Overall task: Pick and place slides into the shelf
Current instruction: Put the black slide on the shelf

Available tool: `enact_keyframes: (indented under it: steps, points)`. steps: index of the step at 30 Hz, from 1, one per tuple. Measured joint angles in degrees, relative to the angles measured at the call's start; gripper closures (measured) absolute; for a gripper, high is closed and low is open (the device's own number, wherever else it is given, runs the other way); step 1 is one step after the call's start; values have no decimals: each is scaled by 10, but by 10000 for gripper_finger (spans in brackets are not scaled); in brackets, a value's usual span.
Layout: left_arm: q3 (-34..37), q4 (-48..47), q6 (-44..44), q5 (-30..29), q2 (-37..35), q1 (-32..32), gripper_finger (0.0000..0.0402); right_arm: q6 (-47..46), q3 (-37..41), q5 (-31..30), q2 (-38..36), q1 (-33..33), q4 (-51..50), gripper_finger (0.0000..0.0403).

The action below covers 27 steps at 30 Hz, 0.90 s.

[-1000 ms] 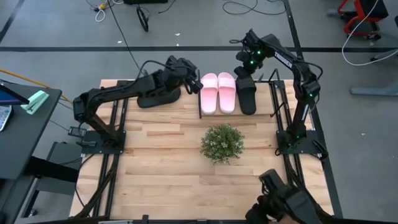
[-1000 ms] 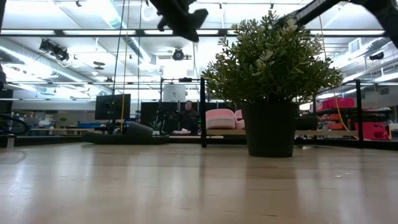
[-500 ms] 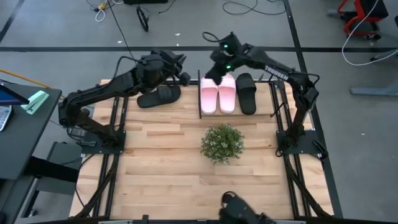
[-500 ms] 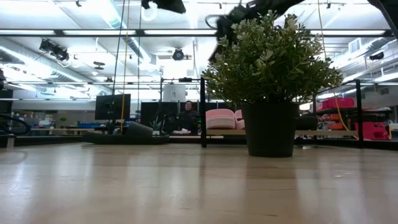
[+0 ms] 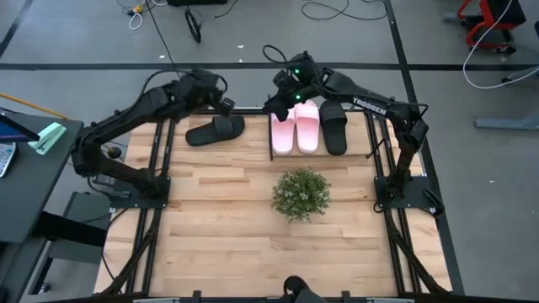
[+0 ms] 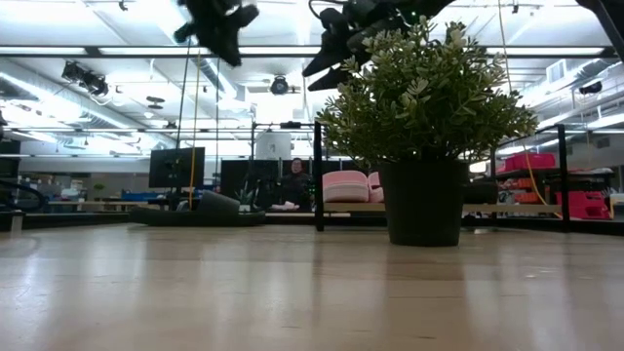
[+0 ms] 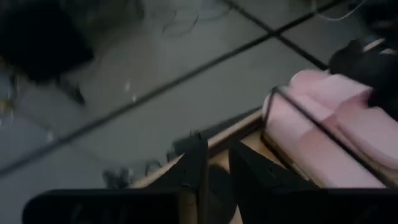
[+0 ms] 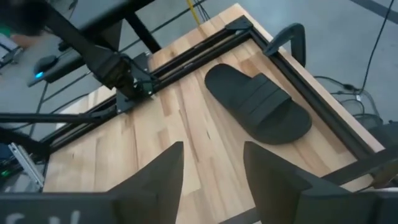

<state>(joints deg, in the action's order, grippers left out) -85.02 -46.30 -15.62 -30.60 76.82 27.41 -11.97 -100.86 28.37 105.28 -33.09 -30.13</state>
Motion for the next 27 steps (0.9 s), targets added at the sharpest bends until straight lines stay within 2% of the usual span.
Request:
enact_keyframes:
  steps: [2, 6, 9, 13, 20, 23, 27]
  points:
    - [17, 4, -6, 40, -1, 35, 329, -9, 0, -8, 0, 4, 1, 229]
    - [87, 34, -17, 162, -7, 114, 326, -21, 0, -40, 0, 12, 0, 229]
    - [169, 109, -40, 238, -18, 166, 327, -31, 0, -60, 0, 18, 0, 229]
    - [292, 242, -131, 311, -48, 215, 330, -59, 0, -63, 0, 20, -1, 229]
    - [467, 433, -302, 339, -81, 244, 322, -90, 0, -89, 0, 28, -2, 229]
    - [515, 458, -339, 350, -79, 243, 323, -90, 0, -97, 0, 31, -2, 229]
    - [543, 469, -380, 348, -75, 243, 325, -91, 0, -99, 0, 33, -2, 229]
